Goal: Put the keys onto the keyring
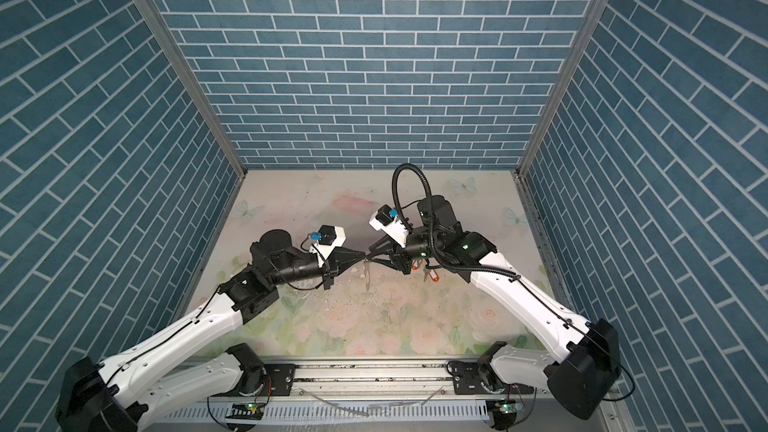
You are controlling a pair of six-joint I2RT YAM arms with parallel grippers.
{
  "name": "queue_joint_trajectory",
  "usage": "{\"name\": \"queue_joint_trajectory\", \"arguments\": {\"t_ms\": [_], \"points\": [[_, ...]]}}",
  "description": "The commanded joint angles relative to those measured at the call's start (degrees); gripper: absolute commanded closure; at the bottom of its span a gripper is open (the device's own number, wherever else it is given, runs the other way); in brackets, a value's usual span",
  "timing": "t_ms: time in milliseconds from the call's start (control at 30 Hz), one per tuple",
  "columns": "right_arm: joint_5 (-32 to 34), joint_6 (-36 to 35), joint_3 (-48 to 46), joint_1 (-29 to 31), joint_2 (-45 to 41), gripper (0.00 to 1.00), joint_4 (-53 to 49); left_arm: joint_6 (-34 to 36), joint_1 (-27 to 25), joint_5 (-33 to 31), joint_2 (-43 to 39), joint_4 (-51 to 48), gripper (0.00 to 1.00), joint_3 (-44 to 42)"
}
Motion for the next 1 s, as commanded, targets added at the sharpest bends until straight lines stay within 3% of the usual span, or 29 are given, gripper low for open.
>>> {"name": "queue_joint_trajectory", "arguments": {"t_ms": [0,400,633,967], "points": [[-0.1,2.6,-3.0,-0.1,-1.1,0.72,5.0,-5.5,0.0,-0.7,-0.1,14.2,1.0,-1.9],[1.9,8.4,-8.4,-0.2,-4.2,0.73,14.5,-14.0,0.0,-7.3,2.2,43.8,1.0,-11.8],[1.9,12.3,-10.9,-0.3,-4.1,0.75,22.6,-16.4,0.0,-7.2,5.7,52.4,1.0,-12.7],[1.0,14.6,-10.4,-0.3,-2.3,0.81,29.2,-18.1,0.0,-6.3,8.5,56.0,1.0,-12.6]]}}
